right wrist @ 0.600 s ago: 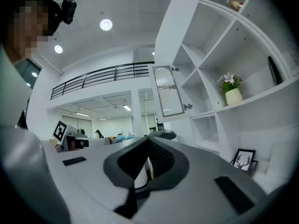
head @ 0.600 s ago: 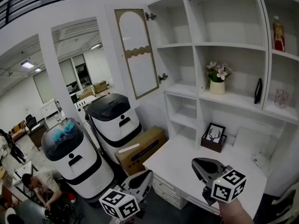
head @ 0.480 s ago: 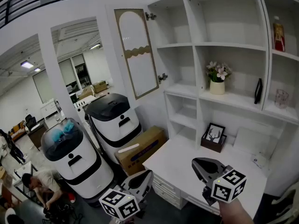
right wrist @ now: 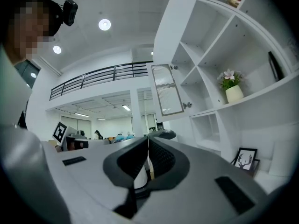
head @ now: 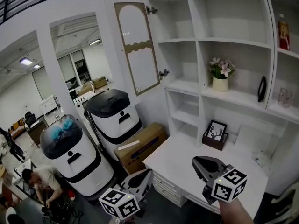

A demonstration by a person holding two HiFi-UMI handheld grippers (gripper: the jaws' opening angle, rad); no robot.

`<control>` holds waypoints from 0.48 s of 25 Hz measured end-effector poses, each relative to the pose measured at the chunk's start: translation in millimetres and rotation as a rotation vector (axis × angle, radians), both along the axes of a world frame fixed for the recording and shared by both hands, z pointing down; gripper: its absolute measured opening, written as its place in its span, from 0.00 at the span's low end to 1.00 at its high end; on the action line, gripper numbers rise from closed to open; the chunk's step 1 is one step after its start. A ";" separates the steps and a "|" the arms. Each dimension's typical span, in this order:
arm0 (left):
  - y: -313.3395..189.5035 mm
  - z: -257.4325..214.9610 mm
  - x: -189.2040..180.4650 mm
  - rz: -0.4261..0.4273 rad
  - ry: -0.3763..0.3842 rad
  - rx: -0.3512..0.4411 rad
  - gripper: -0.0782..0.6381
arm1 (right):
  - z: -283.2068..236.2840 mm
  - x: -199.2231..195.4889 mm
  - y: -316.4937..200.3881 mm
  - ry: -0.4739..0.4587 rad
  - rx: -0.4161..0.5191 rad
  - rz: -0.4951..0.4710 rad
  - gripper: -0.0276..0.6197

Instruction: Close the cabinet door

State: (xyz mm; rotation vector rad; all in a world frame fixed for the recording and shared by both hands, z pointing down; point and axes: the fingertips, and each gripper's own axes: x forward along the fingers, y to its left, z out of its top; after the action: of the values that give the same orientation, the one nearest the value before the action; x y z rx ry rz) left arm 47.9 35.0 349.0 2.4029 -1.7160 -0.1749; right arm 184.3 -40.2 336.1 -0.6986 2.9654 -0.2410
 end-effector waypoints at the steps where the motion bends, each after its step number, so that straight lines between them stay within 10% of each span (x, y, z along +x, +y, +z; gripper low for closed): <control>1: -0.8 0.7 -2.0 -0.001 0.002 -0.001 0.12 | 0.5 -1.9 -0.8 -0.001 -0.004 -0.001 0.05; 12: -16.7 7.6 -22.4 -0.009 0.013 -0.020 0.12 | 7.1 -21.5 -18.3 0.001 -0.037 -0.005 0.05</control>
State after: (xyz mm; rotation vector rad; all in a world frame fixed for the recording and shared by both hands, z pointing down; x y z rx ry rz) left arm 25.5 18.3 356.6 2.3749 -1.7144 -0.1732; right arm 162.9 -58.5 343.2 -0.6959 2.9715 -0.2964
